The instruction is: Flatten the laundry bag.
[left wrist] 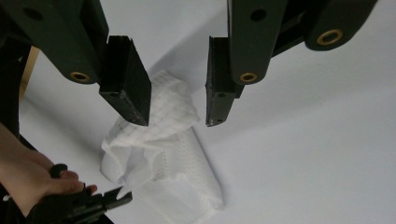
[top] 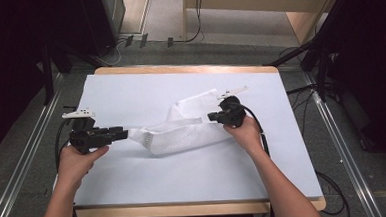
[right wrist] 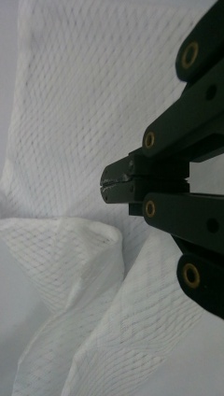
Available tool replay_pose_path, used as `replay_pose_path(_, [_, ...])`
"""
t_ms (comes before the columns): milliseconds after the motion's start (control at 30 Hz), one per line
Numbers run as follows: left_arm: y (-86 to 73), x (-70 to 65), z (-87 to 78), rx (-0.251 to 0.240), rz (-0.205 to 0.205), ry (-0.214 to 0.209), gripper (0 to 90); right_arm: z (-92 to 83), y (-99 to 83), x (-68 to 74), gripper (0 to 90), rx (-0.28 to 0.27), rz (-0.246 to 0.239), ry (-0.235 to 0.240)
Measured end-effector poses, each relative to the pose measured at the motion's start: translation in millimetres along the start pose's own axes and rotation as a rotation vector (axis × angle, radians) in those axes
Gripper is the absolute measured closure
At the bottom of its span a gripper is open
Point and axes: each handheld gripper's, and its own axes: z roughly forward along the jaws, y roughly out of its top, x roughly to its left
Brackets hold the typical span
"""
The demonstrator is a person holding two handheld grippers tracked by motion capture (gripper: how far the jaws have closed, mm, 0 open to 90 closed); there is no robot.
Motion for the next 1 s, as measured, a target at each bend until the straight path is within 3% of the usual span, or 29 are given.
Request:
replay_pose_path(67, [5.5, 4.6, 1.5, 0.022, -0.006, 0.025, 63.8, 4.4, 1.7, 3.0, 90.0, 0.017, -0.003, 0.011])
replay_pose_path(233, [17.5, 11.0, 8.7, 0.041, -0.012, 0.036, 64.2, 1.7, -2.8, 14.4, 90.0, 0.036, -0.020, 0.049])
replay_pose_path(433, [29.8, 11.1, 22.3, 0.056, 0.001, 0.027, 64.1, -8.8, -14.2, 28.1, 90.0, 0.049, -0.033, 0.075])
replay_pose_path(667, [29.0, 5.7, 37.3, 0.086, 0.029, 0.017, 63.7, -21.2, -33.5, 45.5, 90.0, 0.051, -0.064, 0.095])
replay_pose_path(867, [25.7, 3.7, 44.6, 0.098, 0.050, 0.016, 63.0, -26.3, -42.1, 44.8, 87.6, 0.051, -0.055, 0.093])
replay_pose_path(1000, [23.0, 6.2, 45.6, 0.097, 0.051, 0.018, 62.4, -35.4, -42.3, 35.6, 85.7, 0.010, -0.027, 0.064])
